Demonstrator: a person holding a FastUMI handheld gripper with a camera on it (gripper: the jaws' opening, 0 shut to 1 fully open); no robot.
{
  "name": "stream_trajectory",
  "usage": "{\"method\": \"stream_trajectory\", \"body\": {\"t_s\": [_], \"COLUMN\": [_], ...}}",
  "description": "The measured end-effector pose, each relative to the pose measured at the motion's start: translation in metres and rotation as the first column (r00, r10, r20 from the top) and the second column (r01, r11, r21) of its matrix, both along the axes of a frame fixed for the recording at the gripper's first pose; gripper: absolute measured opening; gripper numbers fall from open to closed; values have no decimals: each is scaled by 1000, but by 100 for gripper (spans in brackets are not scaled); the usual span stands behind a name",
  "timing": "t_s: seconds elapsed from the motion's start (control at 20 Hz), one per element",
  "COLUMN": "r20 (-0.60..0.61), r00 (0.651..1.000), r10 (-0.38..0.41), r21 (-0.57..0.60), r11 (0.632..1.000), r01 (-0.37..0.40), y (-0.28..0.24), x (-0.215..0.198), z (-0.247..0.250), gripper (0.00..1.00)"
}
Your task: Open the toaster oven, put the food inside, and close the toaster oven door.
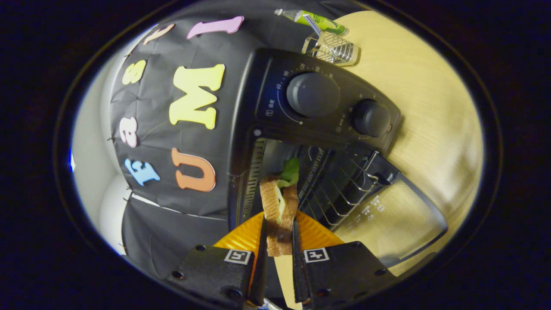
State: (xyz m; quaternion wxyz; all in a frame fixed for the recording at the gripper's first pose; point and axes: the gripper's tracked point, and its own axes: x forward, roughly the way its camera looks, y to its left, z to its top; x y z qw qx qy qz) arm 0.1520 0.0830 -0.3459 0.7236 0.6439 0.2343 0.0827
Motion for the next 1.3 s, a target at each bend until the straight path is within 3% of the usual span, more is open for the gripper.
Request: {"method": "stream_trajectory", "body": {"t_s": [0.1, 0.3, 0.5, 0.65, 0.8, 0.95, 1.2, 1.3], "r20": [17, 51, 41, 17, -22, -79, -258, -311], "r00": [999, 998, 998, 992, 978, 966, 921, 899], "r10": [-47, -45, 39, 125, 207, 246, 294, 309], "r21": [-11, -48, -162, -294, -449, -536, -745, -776], "r11": [999, 998, 986, 949, 872, 807, 547, 463], "r01": [47, 47, -32, -114, -195, -250, -383, -428], "y": [1, 16, 32, 40, 43, 42, 32, 31], "x": [16, 28, 34, 28, 17, 10, -11, -13], "z": [-8, -15, -14, -16, -23, -24, -29, -33], "gripper": [31, 34, 58, 71, 84, 86, 90, 92]}}
